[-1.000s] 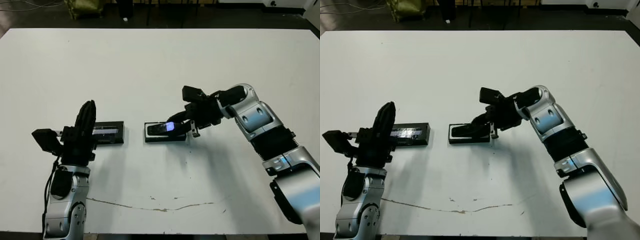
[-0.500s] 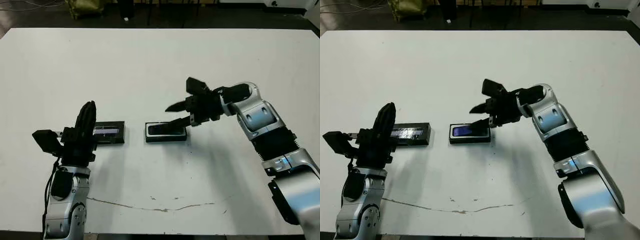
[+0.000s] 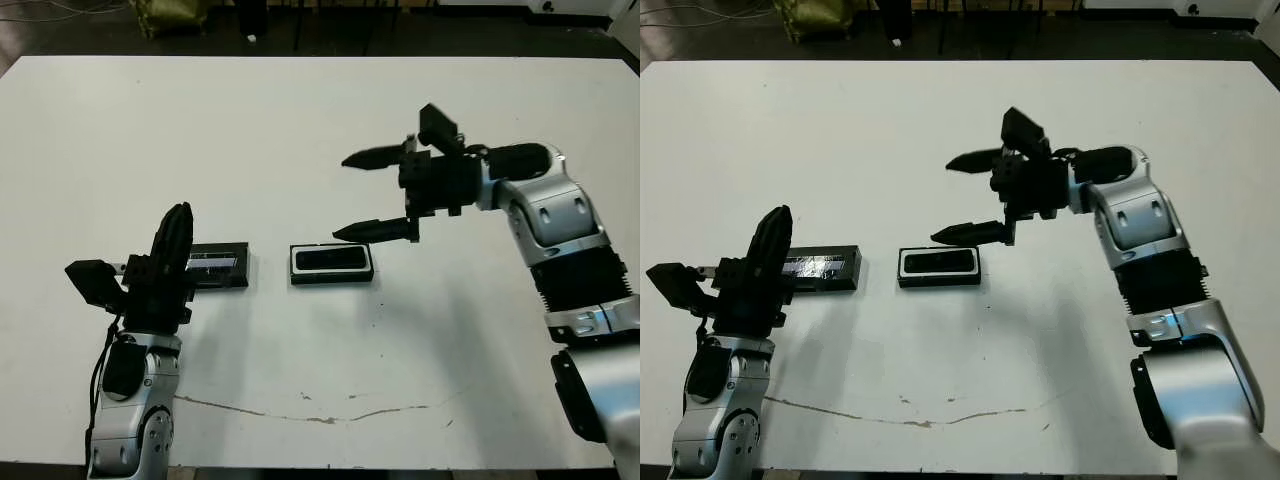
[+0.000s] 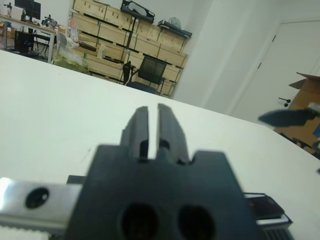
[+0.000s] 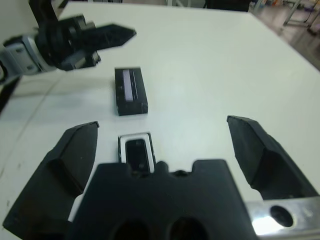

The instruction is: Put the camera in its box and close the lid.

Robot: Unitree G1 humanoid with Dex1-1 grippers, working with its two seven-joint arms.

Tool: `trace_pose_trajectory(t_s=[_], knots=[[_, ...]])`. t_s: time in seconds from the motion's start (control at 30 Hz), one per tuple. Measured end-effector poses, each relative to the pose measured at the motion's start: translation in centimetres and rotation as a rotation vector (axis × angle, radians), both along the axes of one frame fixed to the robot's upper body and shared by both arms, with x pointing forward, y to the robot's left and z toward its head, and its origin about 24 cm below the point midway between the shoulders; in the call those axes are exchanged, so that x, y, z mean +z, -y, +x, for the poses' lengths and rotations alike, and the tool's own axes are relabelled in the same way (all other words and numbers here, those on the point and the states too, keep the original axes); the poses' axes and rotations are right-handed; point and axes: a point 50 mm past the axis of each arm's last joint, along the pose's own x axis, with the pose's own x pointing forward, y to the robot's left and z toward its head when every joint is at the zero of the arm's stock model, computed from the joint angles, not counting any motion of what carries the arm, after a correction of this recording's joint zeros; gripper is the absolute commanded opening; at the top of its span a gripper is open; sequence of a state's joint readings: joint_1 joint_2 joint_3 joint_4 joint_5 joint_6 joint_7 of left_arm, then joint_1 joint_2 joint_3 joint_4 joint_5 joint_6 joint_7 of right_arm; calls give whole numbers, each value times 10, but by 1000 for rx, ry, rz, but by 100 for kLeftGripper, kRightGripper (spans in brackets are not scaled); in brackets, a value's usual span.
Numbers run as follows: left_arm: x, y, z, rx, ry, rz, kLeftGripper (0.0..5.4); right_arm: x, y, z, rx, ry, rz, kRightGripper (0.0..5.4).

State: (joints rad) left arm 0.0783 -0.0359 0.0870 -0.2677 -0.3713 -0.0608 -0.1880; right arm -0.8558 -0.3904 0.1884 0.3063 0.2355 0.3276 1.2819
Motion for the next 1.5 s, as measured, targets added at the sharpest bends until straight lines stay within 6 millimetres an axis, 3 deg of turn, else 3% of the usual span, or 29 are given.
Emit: trace_pose_trajectory(t_s=[0.13, 0.37, 0.6, 0.9, 1.5], knots=[[-1, 0, 0, 1, -2, 1, 0, 12, 6, -2, -132, 66, 122, 517], [-2, -1, 0, -3, -2, 0, 0, -10, 13, -25, -436, 232, 188, 366], [-2, 0, 0, -4, -2, 0, 0, -34, 10, -44, -460, 350, 137, 206], [-3, 0, 0, -5, -4, -2, 0, -55, 1, -44, -430, 409, 59, 2], [-2, 1, 0, -4, -9, 0, 0, -86, -6, -53, -451, 311, -110, 1]])
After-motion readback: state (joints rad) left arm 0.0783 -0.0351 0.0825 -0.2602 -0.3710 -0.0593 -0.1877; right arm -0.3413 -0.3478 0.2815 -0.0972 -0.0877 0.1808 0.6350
